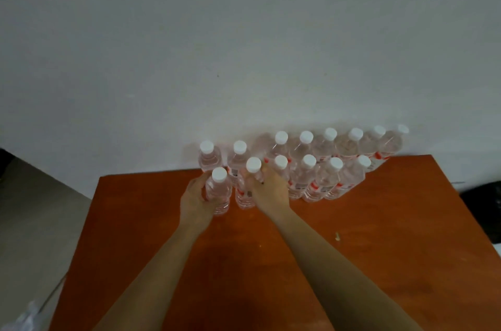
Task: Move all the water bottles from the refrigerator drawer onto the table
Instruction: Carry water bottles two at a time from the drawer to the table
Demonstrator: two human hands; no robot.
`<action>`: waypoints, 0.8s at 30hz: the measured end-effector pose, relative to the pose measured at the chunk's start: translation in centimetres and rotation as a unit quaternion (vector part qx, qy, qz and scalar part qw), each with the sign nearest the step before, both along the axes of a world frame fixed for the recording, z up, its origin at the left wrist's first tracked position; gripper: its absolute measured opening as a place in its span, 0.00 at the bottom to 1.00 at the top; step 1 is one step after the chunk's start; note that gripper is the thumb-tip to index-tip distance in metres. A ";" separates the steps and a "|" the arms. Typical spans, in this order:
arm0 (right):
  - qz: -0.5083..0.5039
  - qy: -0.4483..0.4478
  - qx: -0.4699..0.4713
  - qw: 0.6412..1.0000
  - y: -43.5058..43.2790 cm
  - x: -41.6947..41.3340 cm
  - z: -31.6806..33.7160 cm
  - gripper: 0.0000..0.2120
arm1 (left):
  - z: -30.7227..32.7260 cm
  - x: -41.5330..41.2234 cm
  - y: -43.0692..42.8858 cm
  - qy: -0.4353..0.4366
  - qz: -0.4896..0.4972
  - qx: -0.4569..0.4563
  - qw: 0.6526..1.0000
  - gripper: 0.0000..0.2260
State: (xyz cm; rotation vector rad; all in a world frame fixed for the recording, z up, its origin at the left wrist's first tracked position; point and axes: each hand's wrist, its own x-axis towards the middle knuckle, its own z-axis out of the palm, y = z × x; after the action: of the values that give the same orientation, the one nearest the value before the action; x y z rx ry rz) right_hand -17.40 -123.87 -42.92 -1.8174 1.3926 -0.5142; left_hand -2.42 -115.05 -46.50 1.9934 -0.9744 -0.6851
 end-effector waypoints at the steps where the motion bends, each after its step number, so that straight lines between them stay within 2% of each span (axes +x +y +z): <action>1: -0.005 0.000 0.005 1.000 -0.3 0.6 -0.2 0.22 | -0.3 0.3 -0.6 0.013 -0.007 0.001 1.000 0.31; 7: 0.004 -0.034 0.061 0.998 -1.1 1.9 -1.9 0.22 | -1.9 1.4 -2.3 0.076 -0.035 -0.010 0.996 0.32; 10: 0.017 -0.034 0.025 0.999 -0.9 1.4 -2.7 0.16 | -2.5 1.6 -2.2 0.062 -0.062 -0.021 0.996 0.30; 16: 0.086 -0.036 0.019 0.995 -0.4 0.2 -2.5 0.30 | -1.1 0.9 -2.2 0.056 -0.101 -0.050 0.992 0.23; 18: 0.083 -0.036 -0.009 0.996 -0.6 -0.5 -1.4 0.32 | 0.2 0.2 -2.1 0.072 -0.099 -0.049 0.991 0.25; 20: 0.069 -0.039 -0.059 0.995 -1.1 -1.8 0.4 0.29 | 1.7 -0.5 -2.0 0.074 -0.088 -0.064 0.991 0.26; 24: 0.020 -0.060 -0.181 0.982 -1.7 -6.0 4.1 0.23 | 5.7 -2.2 -2.5 -0.038 -0.040 -0.088 0.995 0.23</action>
State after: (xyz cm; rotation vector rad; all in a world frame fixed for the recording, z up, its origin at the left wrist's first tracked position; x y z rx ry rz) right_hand -23.43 -125.59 -38.81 -2.0556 1.2353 -0.8871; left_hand -4.59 -117.52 -40.83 1.8448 -1.1265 -0.5483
